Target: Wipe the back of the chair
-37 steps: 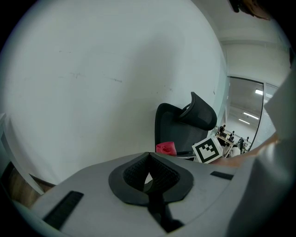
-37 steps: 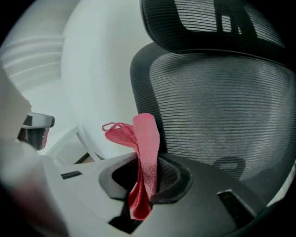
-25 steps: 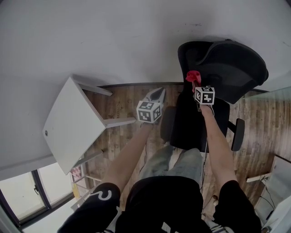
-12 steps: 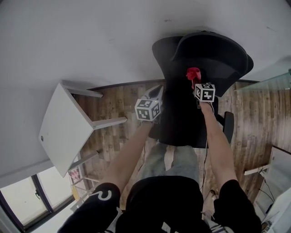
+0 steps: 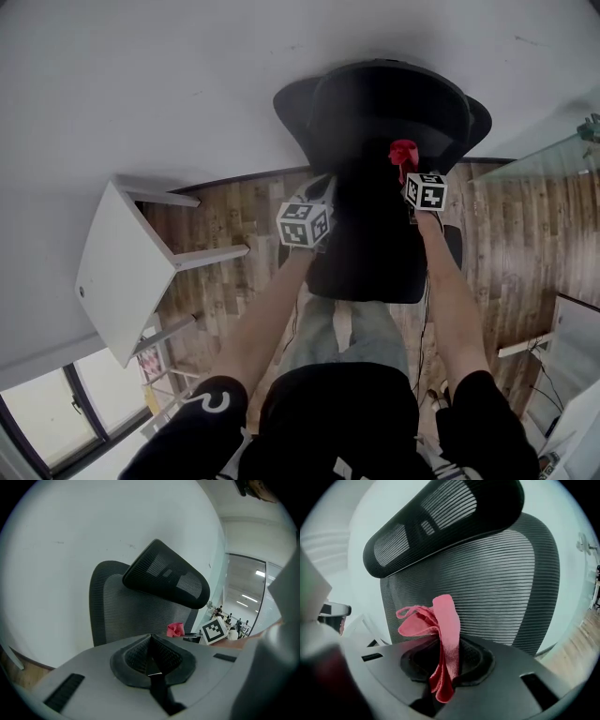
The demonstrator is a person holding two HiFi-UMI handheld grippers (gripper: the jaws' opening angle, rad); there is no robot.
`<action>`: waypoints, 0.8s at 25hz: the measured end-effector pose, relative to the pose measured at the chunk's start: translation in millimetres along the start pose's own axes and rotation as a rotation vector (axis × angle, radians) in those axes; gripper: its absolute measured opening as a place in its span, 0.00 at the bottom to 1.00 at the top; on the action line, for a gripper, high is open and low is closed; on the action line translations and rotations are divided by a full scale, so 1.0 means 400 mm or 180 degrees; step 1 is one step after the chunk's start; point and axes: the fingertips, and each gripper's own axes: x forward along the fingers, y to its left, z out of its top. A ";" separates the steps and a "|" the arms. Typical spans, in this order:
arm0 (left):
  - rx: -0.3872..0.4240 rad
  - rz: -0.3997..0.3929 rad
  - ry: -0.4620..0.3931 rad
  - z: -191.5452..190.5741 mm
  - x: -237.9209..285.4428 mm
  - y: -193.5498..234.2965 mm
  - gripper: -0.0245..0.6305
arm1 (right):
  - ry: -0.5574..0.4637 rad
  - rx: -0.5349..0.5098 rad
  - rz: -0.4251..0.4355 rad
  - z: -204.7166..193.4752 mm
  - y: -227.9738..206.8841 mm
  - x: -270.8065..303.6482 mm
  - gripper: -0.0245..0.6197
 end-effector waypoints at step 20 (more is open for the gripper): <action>0.0114 -0.0165 0.0032 -0.008 0.120 -0.224 0.07 | -0.0058 0.0092 -0.0209 -0.008 -0.262 -0.132 0.15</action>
